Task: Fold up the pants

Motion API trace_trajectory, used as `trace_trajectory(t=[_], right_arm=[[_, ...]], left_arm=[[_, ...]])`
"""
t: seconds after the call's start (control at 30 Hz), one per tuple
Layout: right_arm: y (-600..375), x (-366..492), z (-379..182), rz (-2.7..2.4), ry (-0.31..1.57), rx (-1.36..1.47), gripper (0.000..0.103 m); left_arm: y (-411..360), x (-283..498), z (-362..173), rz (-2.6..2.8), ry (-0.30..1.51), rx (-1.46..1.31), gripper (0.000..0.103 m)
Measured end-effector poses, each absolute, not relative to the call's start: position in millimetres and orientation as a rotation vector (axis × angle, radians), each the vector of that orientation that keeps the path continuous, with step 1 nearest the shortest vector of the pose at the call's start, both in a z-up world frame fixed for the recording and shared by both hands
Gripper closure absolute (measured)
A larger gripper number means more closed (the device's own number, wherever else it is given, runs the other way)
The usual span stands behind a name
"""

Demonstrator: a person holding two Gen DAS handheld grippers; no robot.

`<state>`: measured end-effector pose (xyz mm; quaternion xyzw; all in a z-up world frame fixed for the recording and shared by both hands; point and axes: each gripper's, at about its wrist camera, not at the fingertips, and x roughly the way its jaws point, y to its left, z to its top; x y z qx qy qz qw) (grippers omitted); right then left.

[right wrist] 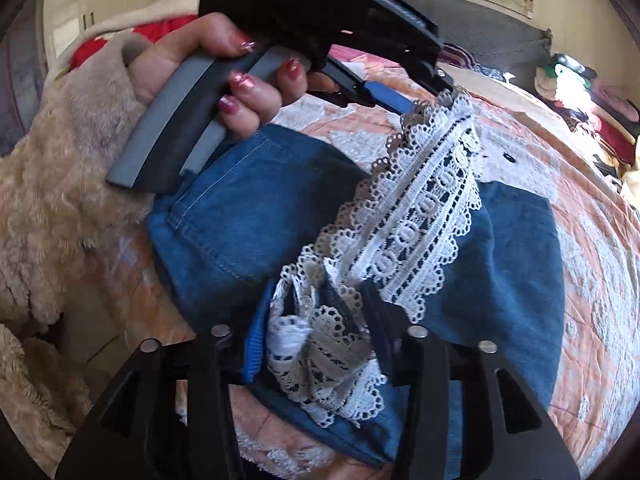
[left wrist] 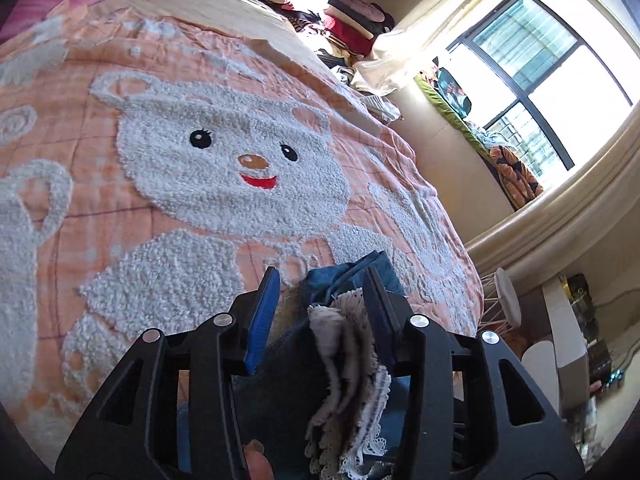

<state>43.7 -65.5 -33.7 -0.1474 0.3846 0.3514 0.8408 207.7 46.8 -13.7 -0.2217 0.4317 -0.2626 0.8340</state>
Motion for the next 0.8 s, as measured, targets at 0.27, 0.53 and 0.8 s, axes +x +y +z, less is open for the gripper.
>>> trace_trajectory(t=[0.27, 0.53, 0.8], right_arm=[[-86, 37, -15, 0.823, 0.768, -0.177, 0.046], [-169, 70, 7, 0.621, 0.708, -0.027, 0.04], [-219, 137, -17, 0.448, 0.826, 0.084, 0.04]], left_arm=[[67, 201, -23, -0.56, 0.943, -0.587, 0.051], [54, 204, -28, -0.599, 0.989, -0.6, 0.043], [26, 212, -45, -0.593, 1.055, -0.524, 0.054]])
